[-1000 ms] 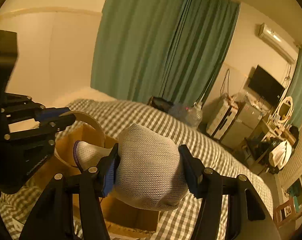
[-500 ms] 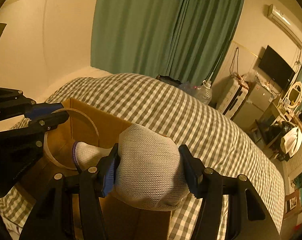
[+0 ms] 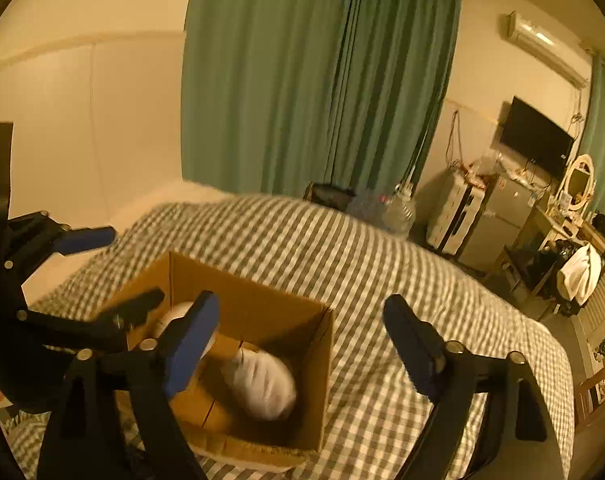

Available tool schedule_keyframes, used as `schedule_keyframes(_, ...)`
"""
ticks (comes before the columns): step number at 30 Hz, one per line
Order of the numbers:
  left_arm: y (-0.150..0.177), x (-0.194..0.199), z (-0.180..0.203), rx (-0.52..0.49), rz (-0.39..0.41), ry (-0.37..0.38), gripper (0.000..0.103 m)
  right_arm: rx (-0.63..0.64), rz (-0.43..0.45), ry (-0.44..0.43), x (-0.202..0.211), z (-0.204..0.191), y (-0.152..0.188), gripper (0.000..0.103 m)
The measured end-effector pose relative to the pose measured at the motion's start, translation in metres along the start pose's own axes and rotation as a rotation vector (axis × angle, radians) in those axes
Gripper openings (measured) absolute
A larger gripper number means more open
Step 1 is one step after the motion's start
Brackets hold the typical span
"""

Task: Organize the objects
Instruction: 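Withdraw both grippers from the box back to the remaining items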

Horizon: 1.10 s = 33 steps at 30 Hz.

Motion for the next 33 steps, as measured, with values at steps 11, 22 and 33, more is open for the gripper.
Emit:
schedule_keyframes(11,0.002,0.090,-0.019,0.047,0.096,-0.008,0.094,-0.018,0.111,0.034,0.113,-0.014,-0.002,0.093)
schedule_keyframes(22,0.066,0.136,-0.028,0.076,0.071,0.023,0.096,-0.019,0.108,0.026,0.184,-0.051,0.039,0.098)
schedule_keyframes(33,0.161,0.103,-0.031,0.105,-0.064,-0.066,0.096,-0.051,-0.053,-0.065,0.151,-0.100,0.114,0.098)
Point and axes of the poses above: each gripper's, at about its wrist camera, not at the fingertips, and x roughly against the way its jaws point, z to its right, y to its underside, the point moved 1 cm from there along -x, roughly the way its jaws point, and after that the axes turned 4 degrees about x, right-handed, at the moved point
